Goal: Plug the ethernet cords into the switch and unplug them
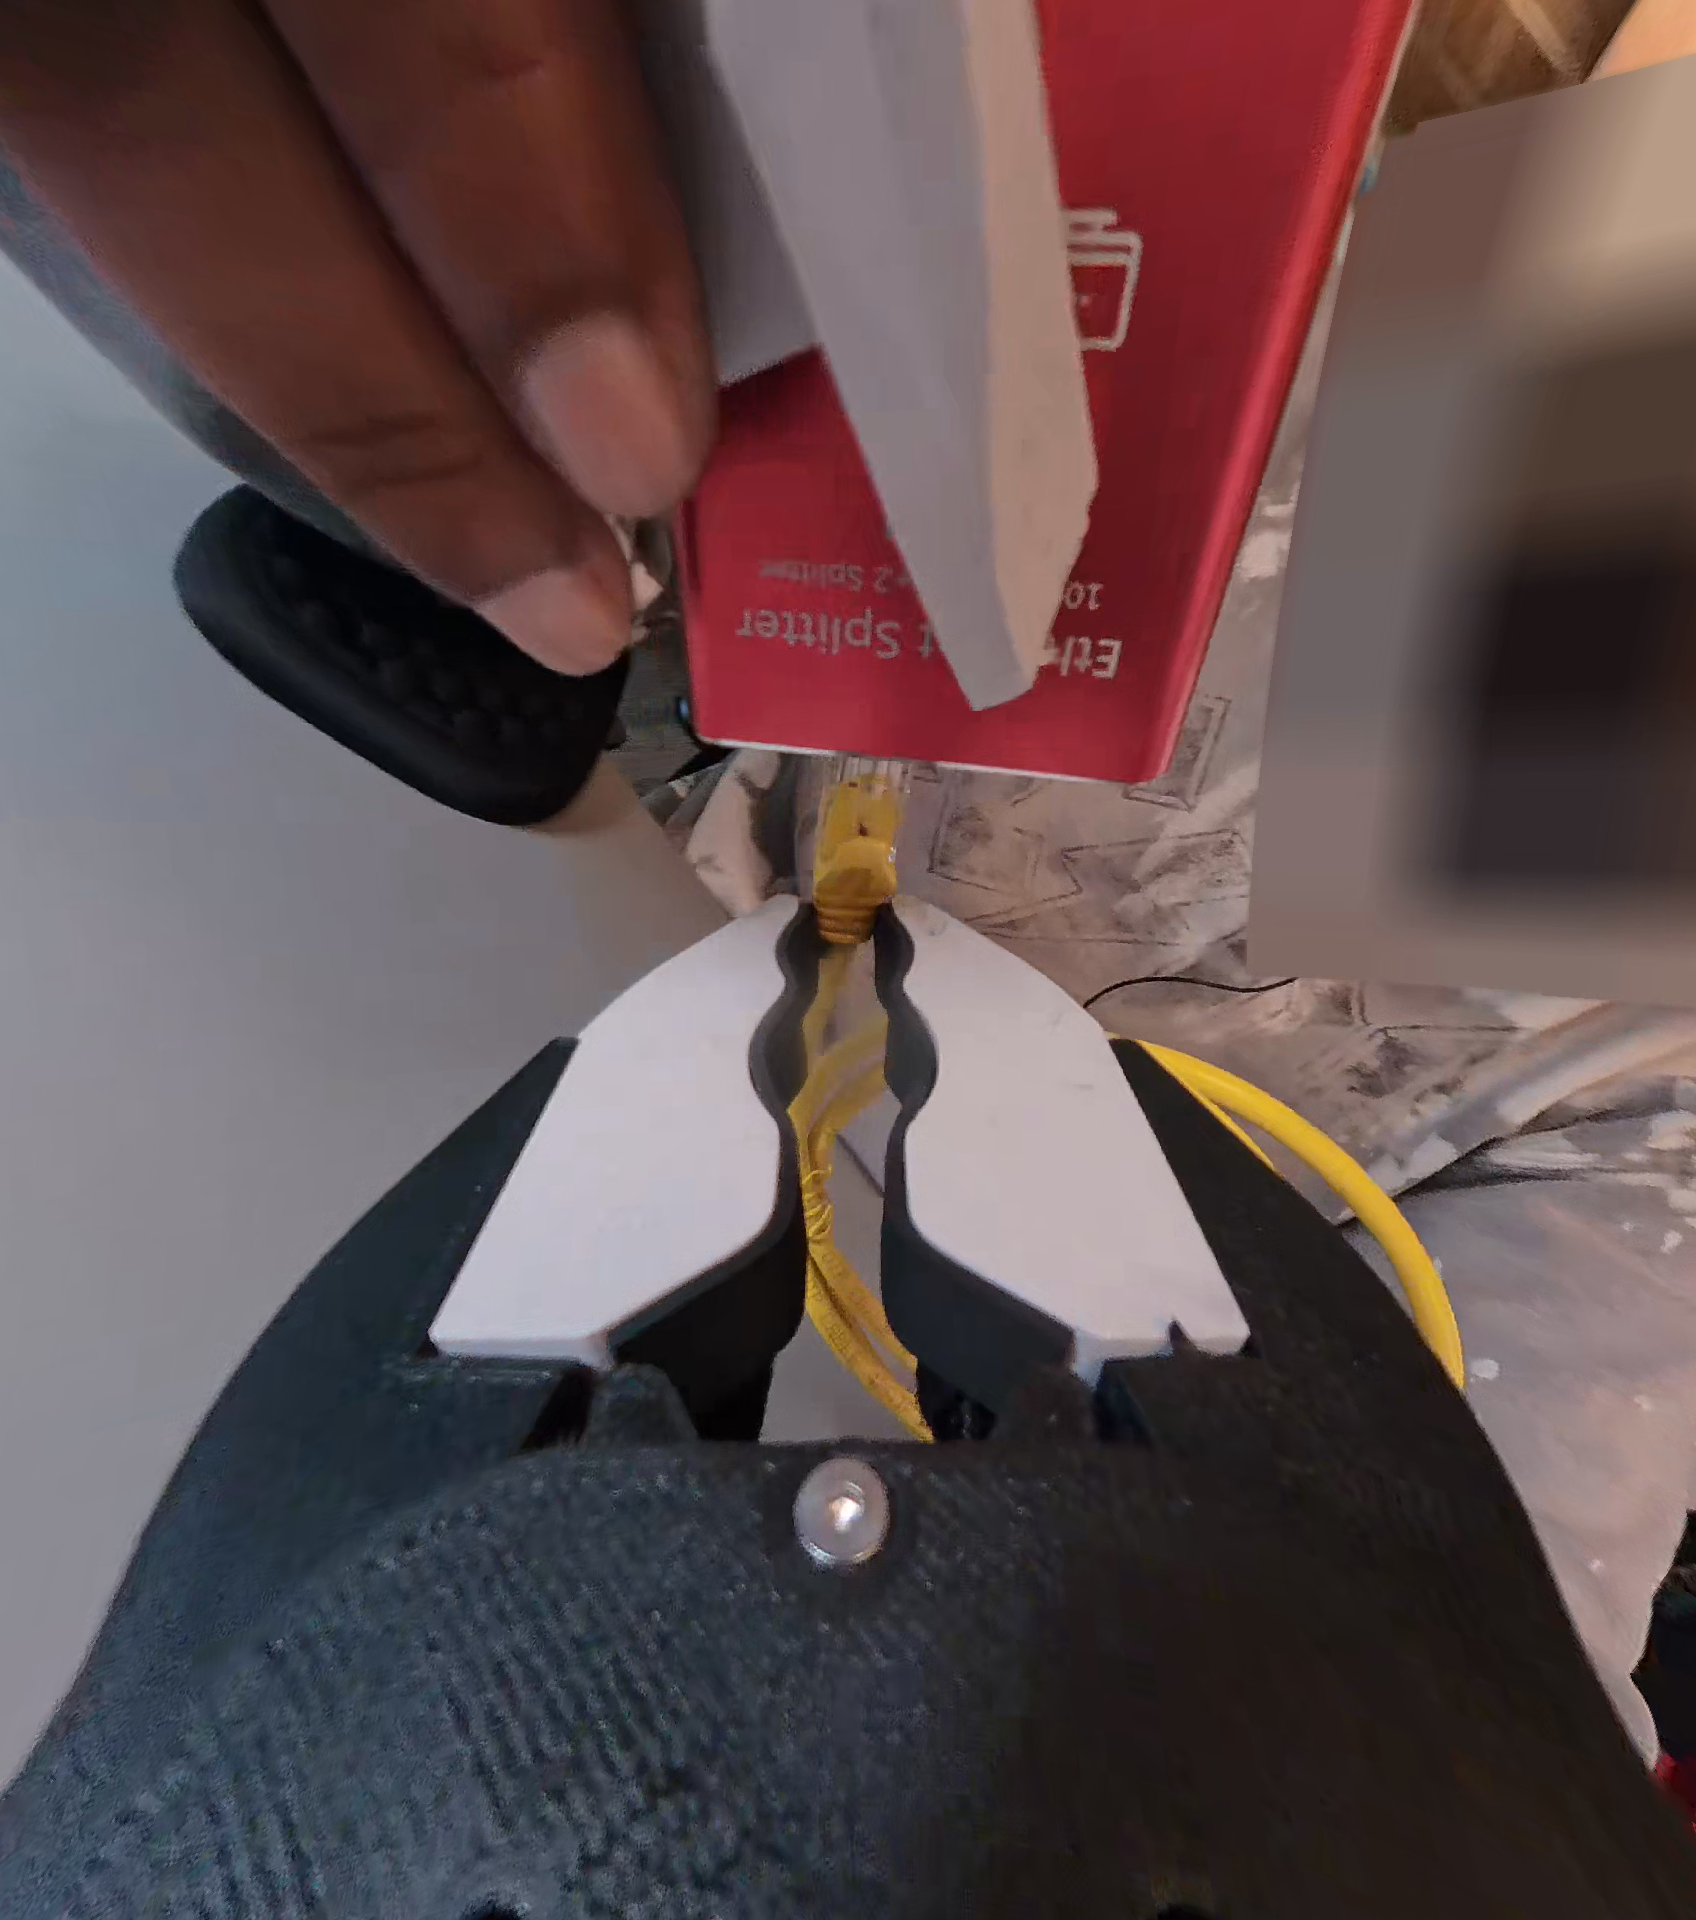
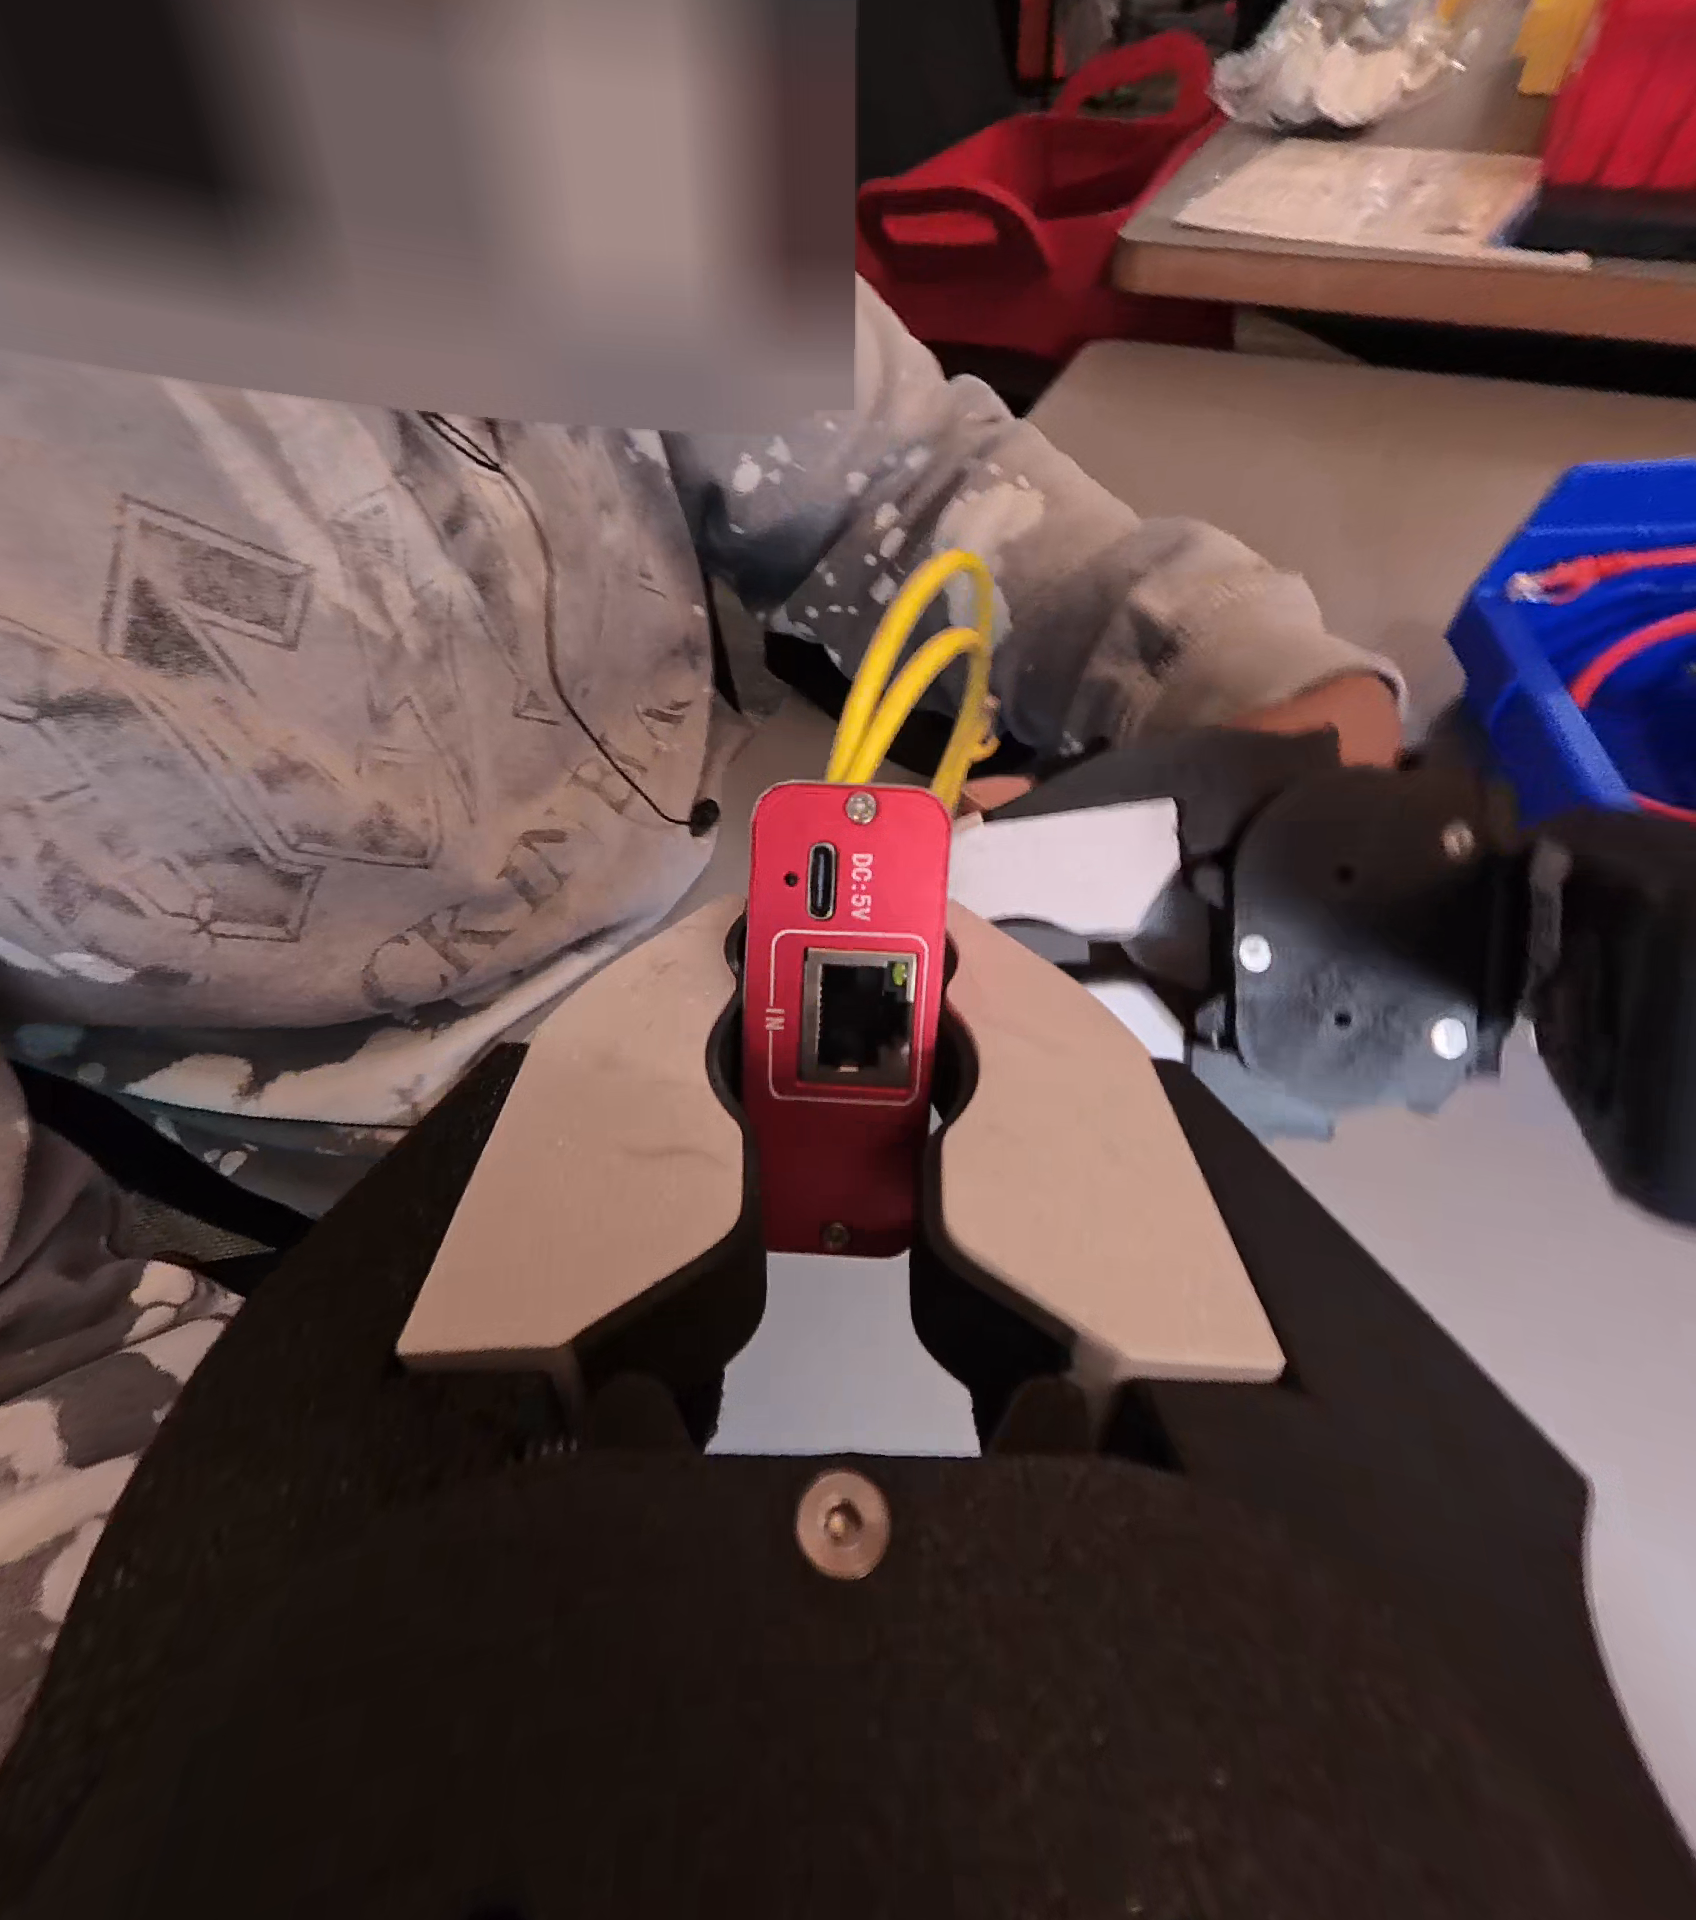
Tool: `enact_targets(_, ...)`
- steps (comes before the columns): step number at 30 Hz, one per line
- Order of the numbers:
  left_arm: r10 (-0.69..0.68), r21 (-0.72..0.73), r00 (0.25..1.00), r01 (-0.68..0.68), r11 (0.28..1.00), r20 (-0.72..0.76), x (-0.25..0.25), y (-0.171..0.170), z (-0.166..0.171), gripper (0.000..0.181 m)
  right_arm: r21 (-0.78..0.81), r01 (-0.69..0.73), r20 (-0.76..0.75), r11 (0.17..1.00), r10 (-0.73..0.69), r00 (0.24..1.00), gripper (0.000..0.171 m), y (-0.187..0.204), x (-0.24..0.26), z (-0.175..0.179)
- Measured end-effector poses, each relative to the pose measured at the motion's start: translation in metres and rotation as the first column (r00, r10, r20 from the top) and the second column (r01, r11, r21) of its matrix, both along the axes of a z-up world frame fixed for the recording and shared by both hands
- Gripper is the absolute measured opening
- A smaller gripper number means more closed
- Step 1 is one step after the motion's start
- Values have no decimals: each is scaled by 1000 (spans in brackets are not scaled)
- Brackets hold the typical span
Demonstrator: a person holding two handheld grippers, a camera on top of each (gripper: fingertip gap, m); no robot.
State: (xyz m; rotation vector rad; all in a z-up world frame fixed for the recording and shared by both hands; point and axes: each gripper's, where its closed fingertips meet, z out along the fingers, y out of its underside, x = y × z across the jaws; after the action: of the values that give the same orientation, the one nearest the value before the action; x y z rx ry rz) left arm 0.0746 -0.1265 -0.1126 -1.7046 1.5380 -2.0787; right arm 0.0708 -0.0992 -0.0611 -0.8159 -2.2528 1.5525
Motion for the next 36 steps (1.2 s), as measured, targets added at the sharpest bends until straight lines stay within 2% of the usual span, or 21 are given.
enact_targets(1, -10, -17, 1000, 10, 1000, 16, 1, -1, 1, 10, -10, -18, -5, 1000, 18, 1000, 28, -2, 1, 1)
enact_targets(8, -17, -92, 995, 26, 995, 94, 9, -2, 7, 10, -27, -53, 13, 998, 53, 998, 28, -7, 5, 1)
enact_targets(15, 63, -3, 988, -64, 998, 141, 17, 5, 19, 10, -52, -13, 8, 999, 14, 1000, 28, -4, 8, 15)
enact_targets(20, 55, 117, 992, -68, 991, 112, 21, -1, 14, 10, -95, -65, 43, 993, 69, 997, 30, -16, 4, 14)
enact_targets(24, 69, 147, 990, -88, 985, 126, 22, -2, 18, 10, -108, -71, 28, 992, 74, 997, 30, -18, 5, 19)
enact_targets(29, 121, 172, 987, -139, 975, 108, 10, 10, 17, 11, -51, 20, 3, 998, -20, 1000, 28, -7, -4, 18)
enact_targets(33, 249, 262, 958, -279, 924, 143, 5, 30, 29, 12, -69, 134, -55, 988, -138, 989, 28, 11, -12, 32)
enact_targets(36, 311, 243, 933, -349, 905, 182, -2, 38, 43, 12, -83, 235, -133, 969, -244, 961, 30, 24, -22, 44)
